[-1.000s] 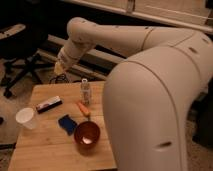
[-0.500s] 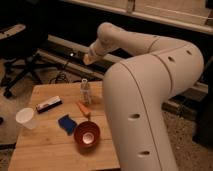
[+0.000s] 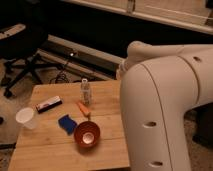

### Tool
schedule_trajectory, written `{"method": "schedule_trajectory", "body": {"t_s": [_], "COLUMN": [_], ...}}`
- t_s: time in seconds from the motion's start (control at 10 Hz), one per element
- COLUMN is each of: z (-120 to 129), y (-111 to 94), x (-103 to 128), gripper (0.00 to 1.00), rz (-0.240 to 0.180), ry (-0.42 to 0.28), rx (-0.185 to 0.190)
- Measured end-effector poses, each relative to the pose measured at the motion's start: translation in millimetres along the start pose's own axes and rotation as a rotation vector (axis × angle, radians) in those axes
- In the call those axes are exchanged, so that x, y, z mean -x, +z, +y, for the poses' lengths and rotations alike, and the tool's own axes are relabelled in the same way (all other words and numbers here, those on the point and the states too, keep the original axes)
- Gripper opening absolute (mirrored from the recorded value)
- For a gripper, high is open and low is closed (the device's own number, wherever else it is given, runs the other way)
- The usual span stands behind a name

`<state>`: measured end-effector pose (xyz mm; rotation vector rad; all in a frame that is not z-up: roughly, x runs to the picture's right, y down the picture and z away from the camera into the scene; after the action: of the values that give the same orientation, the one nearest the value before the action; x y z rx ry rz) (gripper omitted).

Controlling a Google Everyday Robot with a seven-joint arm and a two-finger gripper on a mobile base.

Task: Move the arm in a circular motion

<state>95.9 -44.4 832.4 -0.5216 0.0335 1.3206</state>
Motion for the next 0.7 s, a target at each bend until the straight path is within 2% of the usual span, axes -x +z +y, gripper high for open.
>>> {"method": "schedule_trajectory", "body": {"t_s": [0.1, 0.3, 0.4, 0.6, 0.7], "z": [2, 27, 49, 92, 123], "y": [-1, -6, -10, -20, -28], "x": [-34, -83, -104, -125, -131], "gripper": [0.0, 0.0, 0.0, 0.0, 0.0], "rz": [0.07, 0.188, 0.245, 0.292, 0.304], "ry": [-0.014, -0.079, -0.121, -0.174, -0.196], "rx": [-0.02, -0.024, -0.004, 0.067, 0.138]}}
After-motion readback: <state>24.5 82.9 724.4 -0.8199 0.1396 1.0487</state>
